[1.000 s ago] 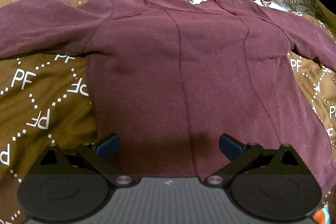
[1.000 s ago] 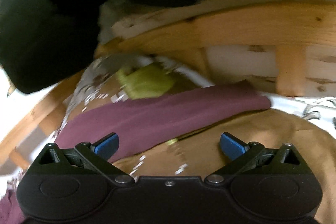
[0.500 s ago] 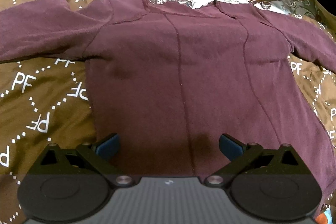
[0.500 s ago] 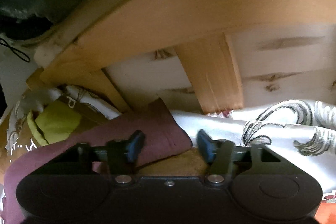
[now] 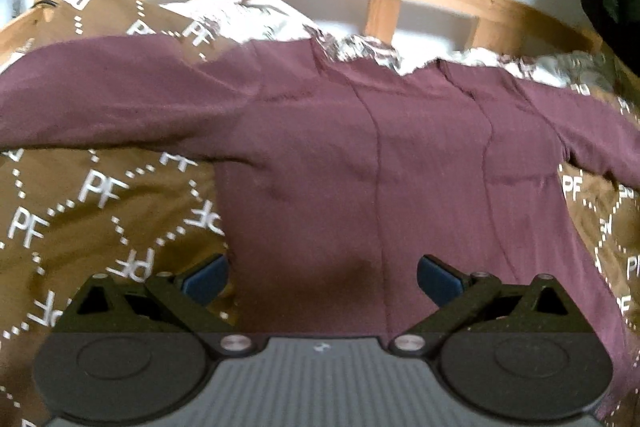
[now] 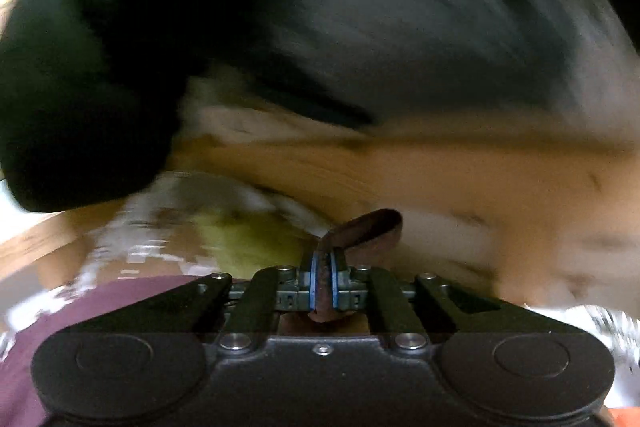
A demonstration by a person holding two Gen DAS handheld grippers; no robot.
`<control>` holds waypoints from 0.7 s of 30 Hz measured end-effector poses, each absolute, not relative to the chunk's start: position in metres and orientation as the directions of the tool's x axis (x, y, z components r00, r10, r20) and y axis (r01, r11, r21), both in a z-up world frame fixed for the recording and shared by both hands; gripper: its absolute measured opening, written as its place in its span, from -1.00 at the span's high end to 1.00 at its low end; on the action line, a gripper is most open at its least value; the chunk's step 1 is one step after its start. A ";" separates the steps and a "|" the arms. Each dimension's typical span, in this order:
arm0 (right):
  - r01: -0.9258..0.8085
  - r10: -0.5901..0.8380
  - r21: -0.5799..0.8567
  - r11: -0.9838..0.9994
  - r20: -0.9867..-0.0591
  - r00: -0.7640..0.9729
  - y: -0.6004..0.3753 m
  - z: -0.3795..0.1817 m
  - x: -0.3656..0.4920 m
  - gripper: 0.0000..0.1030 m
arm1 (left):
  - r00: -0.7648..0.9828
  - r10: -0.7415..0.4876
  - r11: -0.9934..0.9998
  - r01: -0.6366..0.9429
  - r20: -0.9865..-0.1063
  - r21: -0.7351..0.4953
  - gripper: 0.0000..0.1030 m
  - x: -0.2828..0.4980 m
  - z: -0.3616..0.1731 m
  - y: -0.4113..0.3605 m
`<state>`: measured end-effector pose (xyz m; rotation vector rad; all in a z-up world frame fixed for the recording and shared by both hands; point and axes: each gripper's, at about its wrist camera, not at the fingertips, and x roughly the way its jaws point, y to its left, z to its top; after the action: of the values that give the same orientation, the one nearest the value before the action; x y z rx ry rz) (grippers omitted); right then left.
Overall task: Fold small clothes
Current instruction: 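Carry the sleeve across the shirt body with the right gripper and release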
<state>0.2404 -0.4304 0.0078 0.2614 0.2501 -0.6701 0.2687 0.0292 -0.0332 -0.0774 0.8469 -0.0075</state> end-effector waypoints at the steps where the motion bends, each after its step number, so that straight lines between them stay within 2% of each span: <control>1: 0.595 -0.549 0.118 0.795 -0.277 0.788 -0.411 0.019 0.246 0.87 | 0.668 -0.038 0.996 -0.033 -0.743 -0.080 -0.99 0.269 -0.031 0.033; 7: 0.290 -0.310 -0.170 0.942 -0.112 0.944 -0.292 0.072 0.266 0.88 | 0.681 -0.041 0.984 -0.101 -0.731 -0.149 -0.99 0.275 -0.024 0.060; 10: 0.123 -0.149 -0.264 0.957 -0.083 0.985 -0.235 0.084 0.268 0.88 | 0.681 -0.045 0.974 -0.134 -0.731 -0.185 -0.99 0.279 -0.023 0.078; 13: -0.035 0.002 -0.315 0.948 -0.103 0.995 -0.186 0.080 0.269 0.88 | 0.684 -0.038 0.960 -0.178 -0.728 -0.217 -0.99 0.283 -0.021 0.098; 17: -0.239 0.184 -0.335 0.911 -0.187 0.965 -0.122 0.054 0.262 0.88 | 0.692 -0.001 0.938 -0.249 -0.722 -0.240 -0.99 0.286 -0.020 0.123; 21: -0.356 0.268 -0.314 0.880 -0.291 0.918 -0.085 0.017 0.257 0.89 | 0.682 0.018 0.909 -0.315 -0.731 -0.272 -0.99 0.291 -0.024 0.144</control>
<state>0.2565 -0.0846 0.0169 -0.3712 0.2435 0.3288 0.2913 0.1441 -0.0240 -0.3979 0.8031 0.1924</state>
